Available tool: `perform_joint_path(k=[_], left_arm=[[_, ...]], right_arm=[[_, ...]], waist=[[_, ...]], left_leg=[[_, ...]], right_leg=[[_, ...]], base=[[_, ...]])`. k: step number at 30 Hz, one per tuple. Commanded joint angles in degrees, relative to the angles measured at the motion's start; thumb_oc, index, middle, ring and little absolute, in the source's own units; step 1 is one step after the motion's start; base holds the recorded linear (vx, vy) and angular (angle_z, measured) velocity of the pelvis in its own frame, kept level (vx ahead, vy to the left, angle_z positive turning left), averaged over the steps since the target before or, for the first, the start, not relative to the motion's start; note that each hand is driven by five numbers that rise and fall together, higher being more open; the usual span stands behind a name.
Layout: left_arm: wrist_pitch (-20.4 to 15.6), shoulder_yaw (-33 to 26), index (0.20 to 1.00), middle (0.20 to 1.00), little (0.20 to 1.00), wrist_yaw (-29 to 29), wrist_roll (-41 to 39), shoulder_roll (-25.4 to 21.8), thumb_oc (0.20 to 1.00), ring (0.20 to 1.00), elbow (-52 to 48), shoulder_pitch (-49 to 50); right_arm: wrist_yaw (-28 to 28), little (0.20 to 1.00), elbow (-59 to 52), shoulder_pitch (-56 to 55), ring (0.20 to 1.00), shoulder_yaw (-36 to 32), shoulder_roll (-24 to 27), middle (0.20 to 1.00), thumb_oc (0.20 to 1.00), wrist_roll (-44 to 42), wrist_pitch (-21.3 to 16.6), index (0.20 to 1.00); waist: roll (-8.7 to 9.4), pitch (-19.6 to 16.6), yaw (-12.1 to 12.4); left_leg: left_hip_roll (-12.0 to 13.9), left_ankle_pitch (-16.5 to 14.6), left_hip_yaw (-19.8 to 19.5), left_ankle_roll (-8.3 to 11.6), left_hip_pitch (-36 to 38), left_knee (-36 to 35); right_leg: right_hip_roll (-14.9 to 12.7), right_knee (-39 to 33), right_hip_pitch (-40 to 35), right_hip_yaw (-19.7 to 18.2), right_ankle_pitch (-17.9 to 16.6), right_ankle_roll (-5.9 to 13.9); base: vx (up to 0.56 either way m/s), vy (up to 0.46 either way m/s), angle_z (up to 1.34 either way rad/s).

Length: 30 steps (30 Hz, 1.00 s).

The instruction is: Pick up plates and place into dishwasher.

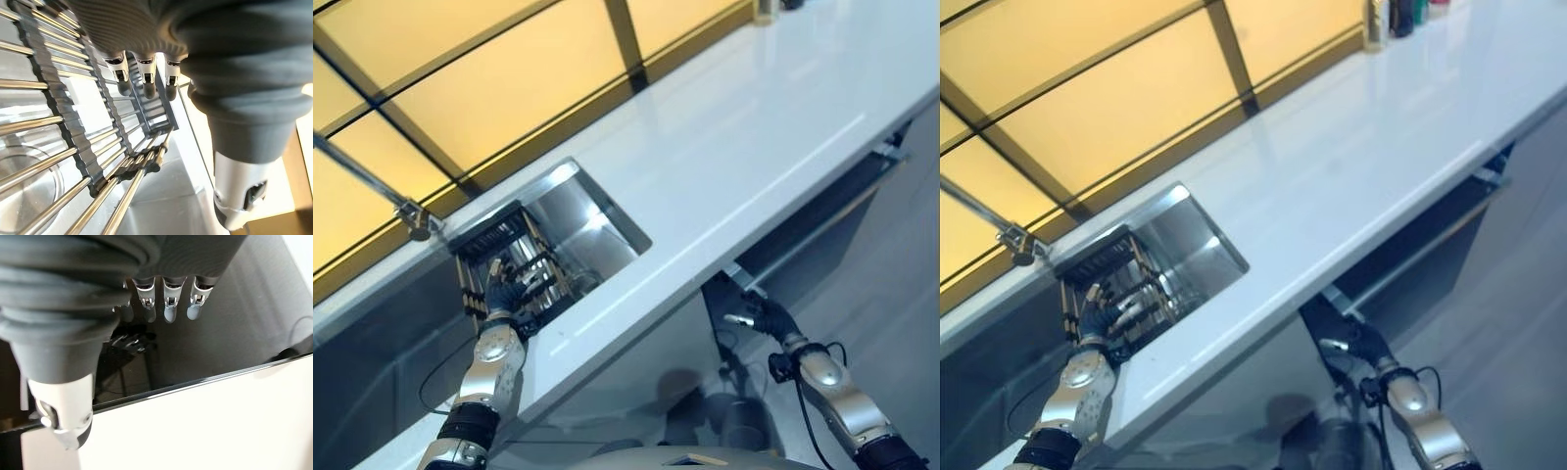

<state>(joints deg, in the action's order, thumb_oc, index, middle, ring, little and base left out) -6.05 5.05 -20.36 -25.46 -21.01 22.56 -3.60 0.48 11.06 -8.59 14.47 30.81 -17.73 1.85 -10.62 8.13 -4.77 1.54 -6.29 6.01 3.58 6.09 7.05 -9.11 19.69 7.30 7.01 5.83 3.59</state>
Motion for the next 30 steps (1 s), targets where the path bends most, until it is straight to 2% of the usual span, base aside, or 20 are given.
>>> perform_joint_path(k=[1,6,9,10,13,17,19,22,27,30], left_arm=[[1.6,2.5,1.0,1.0,1.0,0.0,3.9,-3.0,1.0,1.0,-0.6,7.3],[3.0,0.9,1.0,1.0,1.0,-0.5,4.9,-2.9,1.0,1.0,-1.9,7.9],[3.5,-0.7,1.0,1.0,1.0,-0.4,5.7,-2.8,1.0,1.0,-2.9,8.6],[3.6,-1.6,1.0,1.0,1.0,-0.3,6.1,-2.7,1.0,1.0,-3.2,9.1],[4.4,-3.4,1.0,1.0,1.0,-0.5,6.1,-3.0,1.0,1.0,-4.6,10.3],[4.5,-4.9,1.0,1.0,1.0,-1.6,5.4,-2.6,1.0,1.0,-6.3,11.9],[3.7,-4.4,1.0,1.0,1.0,-2.3,4.9,-2.1,1.0,1.0,-6.6,11.9],[2.6,-2.9,1.0,1.0,1.0,-2.9,4.4,-1.5,1.0,1.0,-6.3,10.7],[2.2,-0.1,1.0,1.0,1.0,-4.3,4.3,0.0,1.0,1.0,-6.9,8.1],[1.9,0.8,1.0,1.0,1.0,-5.0,4.0,0.1,1.0,1.0,-7.3,7.5]], right_arm=[[2.7,1.0,-9.9,10.1,1.0,0.6,-7.3,1.0,1.0,-2.6,-10.5,1.0],[-7.1,1.0,-6.9,8.2,1.0,-1.9,-8.3,1.0,1.0,-0.9,-7.8,1.0],[-18.6,1.0,-5.2,6.6,1.0,-5.4,-8.7,1.0,1.0,-0.2,-1.1,1.0],[-22.9,1.0,-4.4,5.8,1.0,-7.7,-8.8,1.0,1.0,-2.5,1.1,1.0],[-31.6,1.0,-4.2,3.8,1.0,-12.1,-9.9,1.0,1.0,-4.5,3.4,1.0],[-39.2,1.0,-9.1,3.1,1.0,-17.4,-9.7,1.0,1.0,-1.0,-0.1,1.0],[-40.4,1.0,-12.0,4.4,1.0,-17.8,-9.2,1.0,1.0,2.1,-3.1,1.0],[-39.8,1.0,-14.3,7.3,1.0,-16.3,-8.6,1.0,1.0,7.2,-7.0,1.0],[-40.3,1.0,-19.2,13.3,1.0,-12.1,-7.3,1.0,1.0,15.0,-9.9,1.0],[-38.5,1.0,-21.4,16.0,1.0,-9.9,-6.3,1.0,1.0,16.1,-11.4,1.0]], waist=[[7.76,-4.0,2.8],[10.08,-6.5,3.9],[10.86,-6.9,4.2],[11.08,-6.9,4.1],[11.33,-6.9,4.0],[11.21,-6.8,4.0],[10.94,-6.7,4.2],[10.51,-6.8,4.7],[10.35,-7.0,6.5],[10.57,-6.9,7.4]], left_leg=[[-5.1,-1.1,1.4,-5.73,-2.4,0.0],[-4.1,-0.8,0.5,-5.29,-0.2,-2.3],[-3.7,-0.6,0.5,-5.13,0.6,-3.0],[-3.6,-0.5,0.3,-5.14,0.9,-3.3],[-3.5,-0.5,0.0,-5.22,1.6,-3.9],[-3.8,-0.5,-0.7,-5.65,2.3,-4.7],[-3.9,-0.5,-1.1,-5.8,2.6,-5.2],[-4.0,-0.3,-1.7,-5.76,2.8,-5.8],[-4.0,0.0,-2.7,-5.68,2.5,-6.6],[-3.9,0.0,-3.0,-5.57,2.1,-6.5]], right_leg=[[2.6,-16.6,-9.5,-0.6,-4.0,-0.06],[4.4,-19.9,-13.1,0.2,-4.3,-0.75],[4.9,-20.7,-14.1,0.3,-4.5,-0.94],[5.2,-20.9,-14.4,0.1,-4.6,-1.01],[5.5,-20.9,-14.8,-0.2,-4.5,-1.07],[5.8,-21.2,-15.3,-0.8,-4.7,-1.04],[5.7,-21.5,-15.4,-0.9,-4.8,-0.93],[5.5,-21.9,-15.6,-0.6,-4.9,-0.79],[5.2,-22.1,-15.7,0.4,-4.7,-0.49],[5.1,-21.9,-15.6,1.3,-4.4,-0.55]], base=[[0.02,-0.143,0.09],[0.02,-0.093,0.17],[0.01,-0.036,0.04],[0.0,-0.007,0.11],[0.01,0.012,0.12],[0.0,0.037,0.04],[0.0,0.075,0.01],[-0.01,0.073,-0.01],[-0.01,0.041,0.03],[-0.01,0.012,0.03]])
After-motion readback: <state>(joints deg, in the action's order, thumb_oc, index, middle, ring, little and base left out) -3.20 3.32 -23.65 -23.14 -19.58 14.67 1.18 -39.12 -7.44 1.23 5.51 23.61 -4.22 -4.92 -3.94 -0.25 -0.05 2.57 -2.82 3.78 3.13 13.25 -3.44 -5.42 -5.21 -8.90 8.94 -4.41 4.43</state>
